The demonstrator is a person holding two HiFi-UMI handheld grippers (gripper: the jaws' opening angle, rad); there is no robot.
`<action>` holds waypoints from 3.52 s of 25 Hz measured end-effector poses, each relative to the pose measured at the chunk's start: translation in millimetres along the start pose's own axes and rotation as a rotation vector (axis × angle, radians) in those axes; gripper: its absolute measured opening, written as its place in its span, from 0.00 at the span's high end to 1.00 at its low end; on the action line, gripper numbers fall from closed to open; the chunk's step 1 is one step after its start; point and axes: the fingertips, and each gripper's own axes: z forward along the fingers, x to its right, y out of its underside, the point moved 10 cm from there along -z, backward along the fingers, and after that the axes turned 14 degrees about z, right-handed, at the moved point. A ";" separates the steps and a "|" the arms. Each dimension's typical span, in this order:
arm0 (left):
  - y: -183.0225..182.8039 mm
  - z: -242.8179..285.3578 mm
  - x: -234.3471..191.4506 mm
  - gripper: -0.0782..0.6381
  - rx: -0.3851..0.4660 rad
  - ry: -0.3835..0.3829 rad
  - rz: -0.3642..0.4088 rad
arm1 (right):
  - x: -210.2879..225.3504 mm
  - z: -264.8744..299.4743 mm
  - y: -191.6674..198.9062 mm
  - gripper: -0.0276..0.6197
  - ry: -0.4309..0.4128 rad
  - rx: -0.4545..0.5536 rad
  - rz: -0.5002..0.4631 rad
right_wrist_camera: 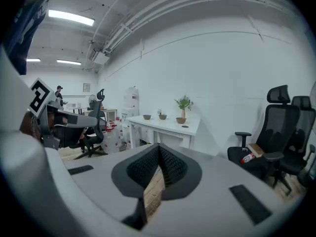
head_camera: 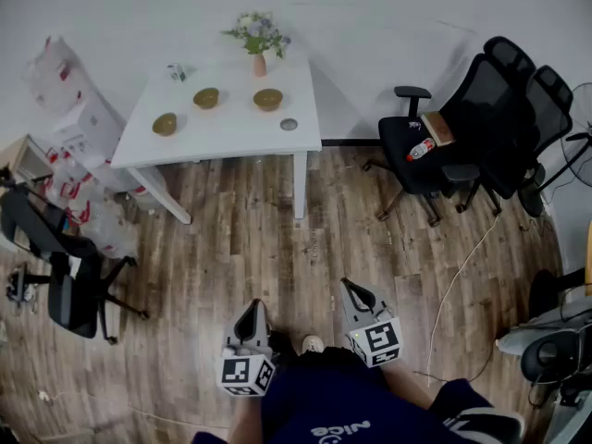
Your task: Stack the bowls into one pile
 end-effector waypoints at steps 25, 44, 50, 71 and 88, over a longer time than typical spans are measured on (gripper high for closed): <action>-22.6 41.0 -131.9 0.86 0.027 0.162 0.050 | -59.7 106.5 -38.7 0.92 0.104 0.080 0.097; -44.8 116.3 -203.3 0.86 0.032 0.200 0.064 | -53.8 224.7 -89.6 0.92 0.108 0.085 0.057; -59.3 178.3 -207.5 0.86 0.040 0.133 0.071 | -7.1 288.6 -128.4 0.92 0.037 0.080 0.031; -88.7 347.9 -192.0 0.86 0.058 -0.028 0.005 | 138.2 389.7 -180.2 0.92 -0.044 0.003 0.029; -90.2 431.8 -289.3 0.86 0.029 0.049 0.008 | 136.3 478.1 -194.5 0.92 0.070 -0.012 0.109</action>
